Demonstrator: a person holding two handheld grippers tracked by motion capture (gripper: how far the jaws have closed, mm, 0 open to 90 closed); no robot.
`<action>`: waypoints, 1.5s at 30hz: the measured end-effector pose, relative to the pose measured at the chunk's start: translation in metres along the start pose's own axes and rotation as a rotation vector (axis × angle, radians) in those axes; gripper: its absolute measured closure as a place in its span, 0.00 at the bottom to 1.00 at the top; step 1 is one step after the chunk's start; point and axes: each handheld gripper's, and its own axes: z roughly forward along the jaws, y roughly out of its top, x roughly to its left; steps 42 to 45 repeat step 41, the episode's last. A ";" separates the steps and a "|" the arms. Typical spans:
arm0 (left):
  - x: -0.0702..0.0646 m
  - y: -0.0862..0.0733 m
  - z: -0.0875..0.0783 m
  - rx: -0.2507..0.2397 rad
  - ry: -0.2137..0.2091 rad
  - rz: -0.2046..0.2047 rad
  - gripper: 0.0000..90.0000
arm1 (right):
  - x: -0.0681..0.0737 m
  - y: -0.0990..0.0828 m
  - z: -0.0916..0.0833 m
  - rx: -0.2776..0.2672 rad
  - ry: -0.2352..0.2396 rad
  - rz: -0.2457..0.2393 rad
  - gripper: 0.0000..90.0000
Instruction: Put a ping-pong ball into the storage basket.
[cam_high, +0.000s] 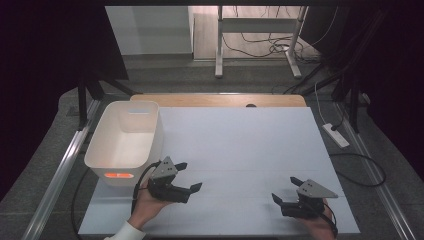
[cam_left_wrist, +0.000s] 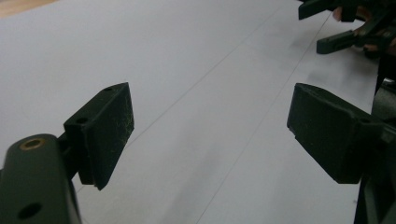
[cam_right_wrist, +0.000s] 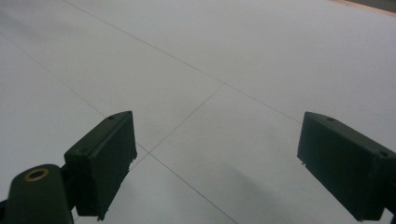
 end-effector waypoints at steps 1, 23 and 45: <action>0.001 -0.003 0.000 0.003 0.003 -0.001 0.17 | 0.000 0.000 0.000 0.000 0.000 -0.001 0.13; 0.009 -0.057 -0.018 -0.012 0.048 -0.074 0.18 | 0.002 0.000 0.000 -0.012 0.024 -0.012 0.13; 0.010 -0.060 -0.022 -0.029 0.052 -0.079 0.18 | 0.002 0.000 -0.001 -0.027 0.045 -0.014 0.13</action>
